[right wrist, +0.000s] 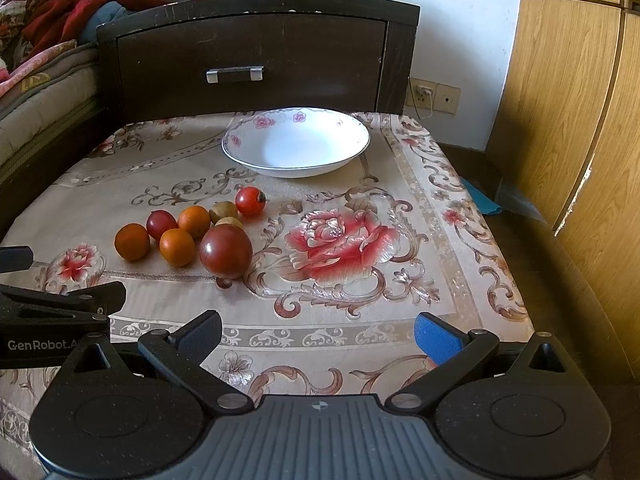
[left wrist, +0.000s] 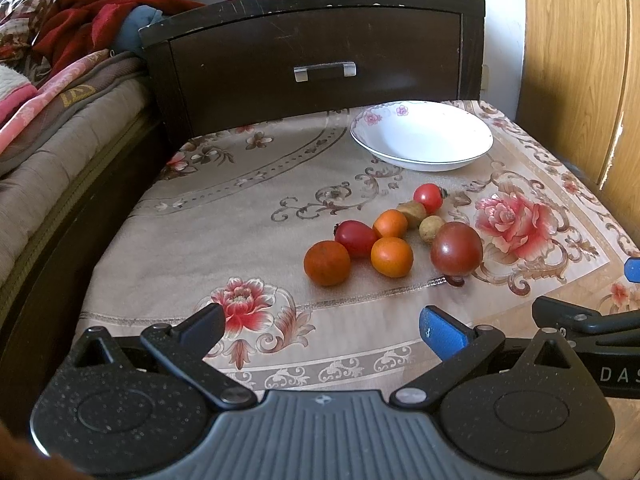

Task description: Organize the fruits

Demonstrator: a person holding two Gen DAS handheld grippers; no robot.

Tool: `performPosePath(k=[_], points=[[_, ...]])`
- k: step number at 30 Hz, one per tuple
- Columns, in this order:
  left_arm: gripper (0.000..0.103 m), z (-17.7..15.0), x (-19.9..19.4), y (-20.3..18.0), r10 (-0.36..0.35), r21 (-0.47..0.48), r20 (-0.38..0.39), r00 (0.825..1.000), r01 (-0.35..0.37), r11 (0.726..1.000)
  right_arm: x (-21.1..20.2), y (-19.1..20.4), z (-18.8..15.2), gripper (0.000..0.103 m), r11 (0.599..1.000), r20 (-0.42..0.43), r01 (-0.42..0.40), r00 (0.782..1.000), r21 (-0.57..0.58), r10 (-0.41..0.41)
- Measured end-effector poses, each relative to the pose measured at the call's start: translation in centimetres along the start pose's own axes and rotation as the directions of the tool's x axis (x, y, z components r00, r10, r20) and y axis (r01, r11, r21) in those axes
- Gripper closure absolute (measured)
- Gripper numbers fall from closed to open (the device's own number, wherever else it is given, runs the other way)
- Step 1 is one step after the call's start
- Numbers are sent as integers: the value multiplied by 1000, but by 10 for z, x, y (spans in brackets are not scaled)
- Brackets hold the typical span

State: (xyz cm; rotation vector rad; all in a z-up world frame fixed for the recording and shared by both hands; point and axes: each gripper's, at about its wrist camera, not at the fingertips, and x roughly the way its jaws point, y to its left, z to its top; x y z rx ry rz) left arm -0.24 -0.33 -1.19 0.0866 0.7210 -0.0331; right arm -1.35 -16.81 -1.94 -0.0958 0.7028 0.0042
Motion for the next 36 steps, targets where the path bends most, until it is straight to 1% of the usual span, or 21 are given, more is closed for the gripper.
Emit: performPosePath(k=[21,36], points=[[0,0,1,-1,2,8,-12,1000,-2,1000,2,0,-2,7,1000,-5,-2,1000,1,2],[0,-2,2,-2,4,14,-18,1000,-3,1000,4,1,-4,7,1000,-24,-4,1000,6,4]])
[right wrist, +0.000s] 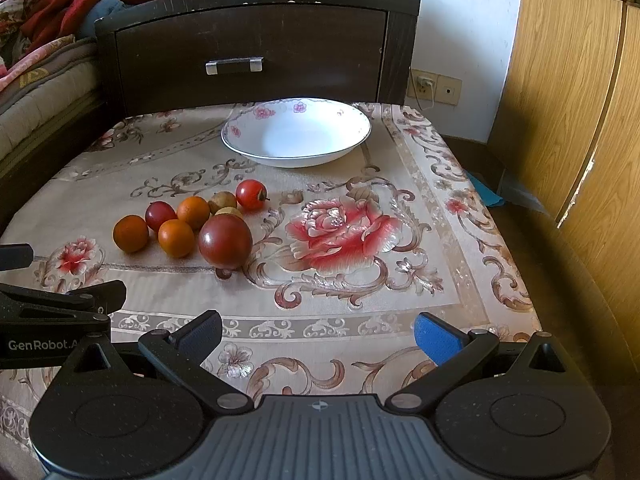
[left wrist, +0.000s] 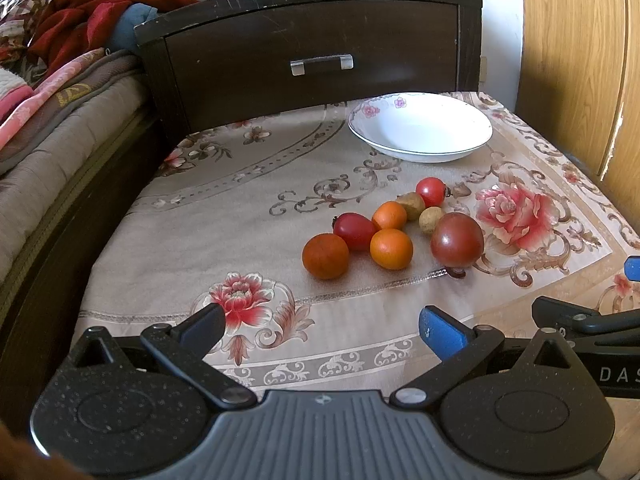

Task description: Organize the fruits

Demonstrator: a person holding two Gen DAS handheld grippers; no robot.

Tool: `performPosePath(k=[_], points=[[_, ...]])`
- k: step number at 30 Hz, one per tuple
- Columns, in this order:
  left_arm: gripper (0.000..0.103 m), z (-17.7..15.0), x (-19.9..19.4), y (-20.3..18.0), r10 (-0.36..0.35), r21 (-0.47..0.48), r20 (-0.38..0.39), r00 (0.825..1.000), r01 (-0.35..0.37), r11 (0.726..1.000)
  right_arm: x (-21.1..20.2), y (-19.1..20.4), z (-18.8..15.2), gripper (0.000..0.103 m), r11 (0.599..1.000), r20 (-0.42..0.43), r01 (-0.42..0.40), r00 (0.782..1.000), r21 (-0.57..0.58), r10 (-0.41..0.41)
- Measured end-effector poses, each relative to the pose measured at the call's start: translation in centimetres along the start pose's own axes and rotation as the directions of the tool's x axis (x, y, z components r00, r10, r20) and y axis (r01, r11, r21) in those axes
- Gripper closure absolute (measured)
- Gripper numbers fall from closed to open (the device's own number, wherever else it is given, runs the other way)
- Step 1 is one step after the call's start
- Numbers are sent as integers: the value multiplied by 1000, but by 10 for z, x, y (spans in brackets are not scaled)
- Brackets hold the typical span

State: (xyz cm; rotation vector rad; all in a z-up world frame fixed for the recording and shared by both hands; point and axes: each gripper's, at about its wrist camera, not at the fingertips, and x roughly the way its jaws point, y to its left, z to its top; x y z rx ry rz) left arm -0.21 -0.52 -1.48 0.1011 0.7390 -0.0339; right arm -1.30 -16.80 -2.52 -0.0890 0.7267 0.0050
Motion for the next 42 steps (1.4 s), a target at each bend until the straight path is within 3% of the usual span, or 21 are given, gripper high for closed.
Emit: performPosePath(k=[31,42], points=[[0,3,5,0,11,6,-13,1000,-11,1000,7,1,3,7,1000,-26,-10,1000,4,10],[0,14,10,10,40,27,12,999,-40,999,18,12,19,11,994,-10,-80,997,-73,80]])
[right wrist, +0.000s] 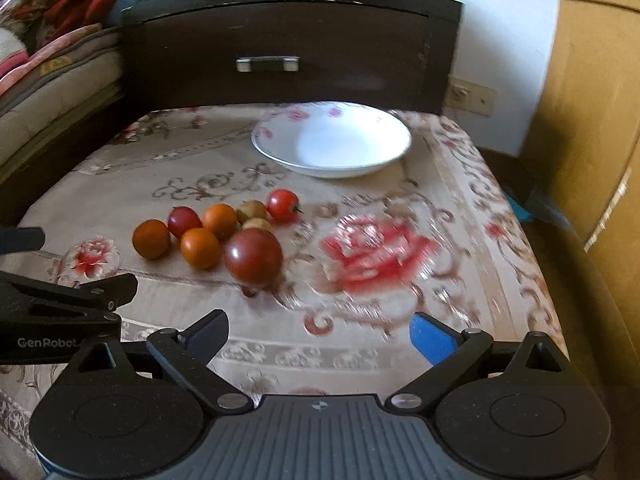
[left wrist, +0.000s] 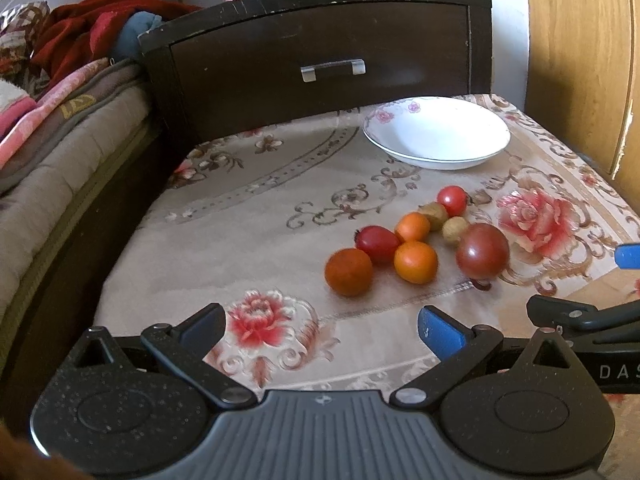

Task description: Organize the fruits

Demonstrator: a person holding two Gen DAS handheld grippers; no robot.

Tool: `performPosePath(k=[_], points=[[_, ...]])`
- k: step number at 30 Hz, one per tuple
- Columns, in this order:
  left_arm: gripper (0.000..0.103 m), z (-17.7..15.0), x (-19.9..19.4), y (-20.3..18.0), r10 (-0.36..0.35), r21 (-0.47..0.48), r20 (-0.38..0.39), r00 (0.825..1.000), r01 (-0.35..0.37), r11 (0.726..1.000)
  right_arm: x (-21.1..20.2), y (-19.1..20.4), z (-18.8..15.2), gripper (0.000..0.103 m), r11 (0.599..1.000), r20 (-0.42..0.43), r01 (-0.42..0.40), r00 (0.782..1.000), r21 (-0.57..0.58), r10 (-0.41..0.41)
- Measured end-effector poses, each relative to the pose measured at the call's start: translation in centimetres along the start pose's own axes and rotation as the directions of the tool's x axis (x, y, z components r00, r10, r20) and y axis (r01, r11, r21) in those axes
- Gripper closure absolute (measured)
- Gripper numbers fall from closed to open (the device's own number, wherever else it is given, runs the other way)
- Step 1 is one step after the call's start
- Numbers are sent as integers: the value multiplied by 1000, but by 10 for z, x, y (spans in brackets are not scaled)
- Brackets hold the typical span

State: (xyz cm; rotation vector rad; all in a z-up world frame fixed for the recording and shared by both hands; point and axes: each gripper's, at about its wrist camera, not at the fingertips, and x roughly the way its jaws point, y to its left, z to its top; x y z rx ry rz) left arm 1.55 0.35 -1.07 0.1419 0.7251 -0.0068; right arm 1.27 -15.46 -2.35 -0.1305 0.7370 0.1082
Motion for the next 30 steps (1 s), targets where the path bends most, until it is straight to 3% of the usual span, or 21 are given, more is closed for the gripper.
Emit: performPosePath(k=[17,20,22,30], points=[[0,7,29,20,25,-36,-30,999,-26,999,37,15,24,35,980,-47,-183,982,-74,180],[0,6,33,21,25,-41,-44,999,-27,999,42,15,25,44,974,-61,-215,976,-76,211],[0,6,36,23,2,-57,-58,998,-5,998,47,14,25,57,973,-81,-223,973,-60,218],[0,7,40,16,-26,-26,-49,998,25,999,56,10,30,60,972,-85,-232,970,-33,229]])
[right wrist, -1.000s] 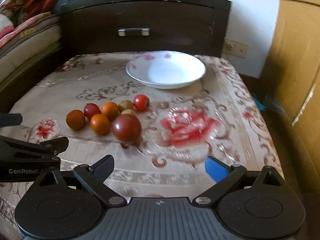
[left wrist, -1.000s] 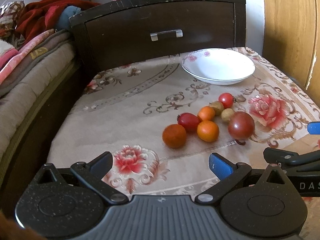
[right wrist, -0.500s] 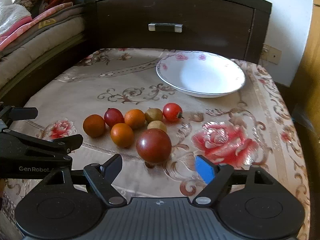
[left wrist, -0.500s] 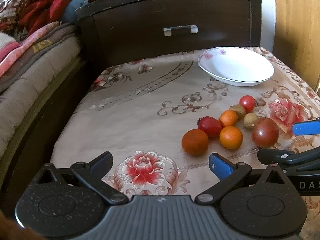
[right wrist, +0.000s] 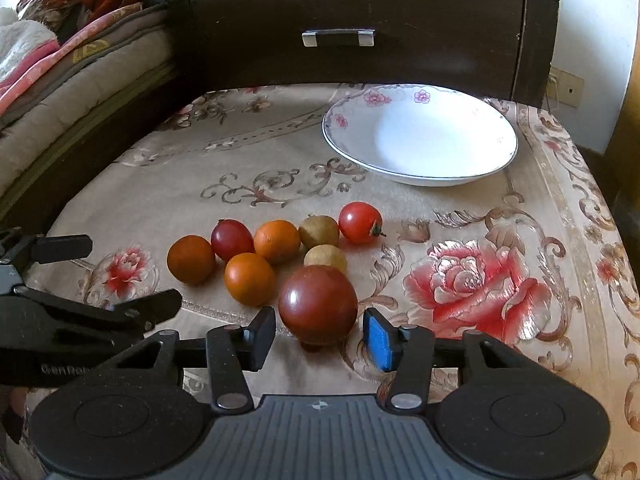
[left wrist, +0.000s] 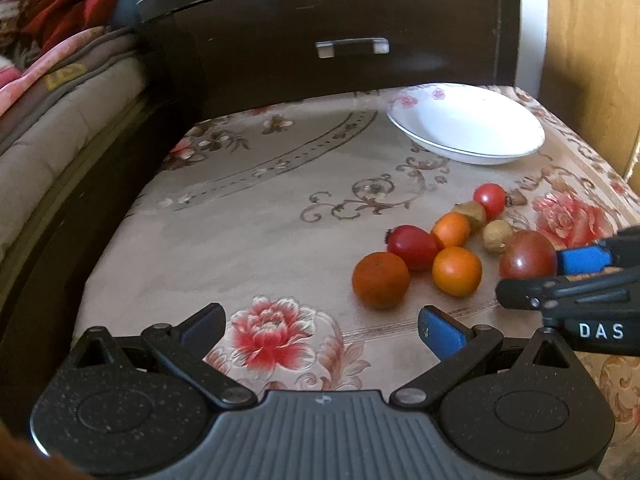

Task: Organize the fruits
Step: 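Lower the right tool onto the large dark red tomato and close it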

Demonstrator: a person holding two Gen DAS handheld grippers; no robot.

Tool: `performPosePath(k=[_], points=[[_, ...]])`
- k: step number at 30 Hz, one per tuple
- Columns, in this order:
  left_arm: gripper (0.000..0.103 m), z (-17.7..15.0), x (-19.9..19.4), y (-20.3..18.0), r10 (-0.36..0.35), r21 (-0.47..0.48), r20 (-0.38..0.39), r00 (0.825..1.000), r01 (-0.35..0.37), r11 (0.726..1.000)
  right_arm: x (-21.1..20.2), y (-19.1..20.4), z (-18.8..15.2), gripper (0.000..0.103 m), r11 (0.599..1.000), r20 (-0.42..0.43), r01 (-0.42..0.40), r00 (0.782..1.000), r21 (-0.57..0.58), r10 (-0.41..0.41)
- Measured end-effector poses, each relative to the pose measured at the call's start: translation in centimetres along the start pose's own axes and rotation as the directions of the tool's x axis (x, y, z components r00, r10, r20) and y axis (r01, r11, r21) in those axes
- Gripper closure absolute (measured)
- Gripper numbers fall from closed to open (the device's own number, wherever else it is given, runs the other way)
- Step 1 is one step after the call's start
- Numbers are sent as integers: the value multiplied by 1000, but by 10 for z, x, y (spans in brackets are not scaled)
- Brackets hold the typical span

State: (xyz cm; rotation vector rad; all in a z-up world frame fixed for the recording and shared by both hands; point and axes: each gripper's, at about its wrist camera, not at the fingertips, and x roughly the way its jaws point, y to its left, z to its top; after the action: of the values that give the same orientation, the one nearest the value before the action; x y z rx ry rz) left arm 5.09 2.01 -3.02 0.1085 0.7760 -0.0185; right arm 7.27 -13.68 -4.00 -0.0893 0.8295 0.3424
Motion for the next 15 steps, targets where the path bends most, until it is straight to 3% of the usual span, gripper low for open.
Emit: performPosePath(k=[9,15], points=[[0,15,18,-1,-49,91,8,999,48,995,6,-5,7,59,1000,-21,-21,1000,-6,21],[5,19,27,-5,-112,137,-12,994,113,984,3,-10,6,67,999,-37,-40,998,14,41]])
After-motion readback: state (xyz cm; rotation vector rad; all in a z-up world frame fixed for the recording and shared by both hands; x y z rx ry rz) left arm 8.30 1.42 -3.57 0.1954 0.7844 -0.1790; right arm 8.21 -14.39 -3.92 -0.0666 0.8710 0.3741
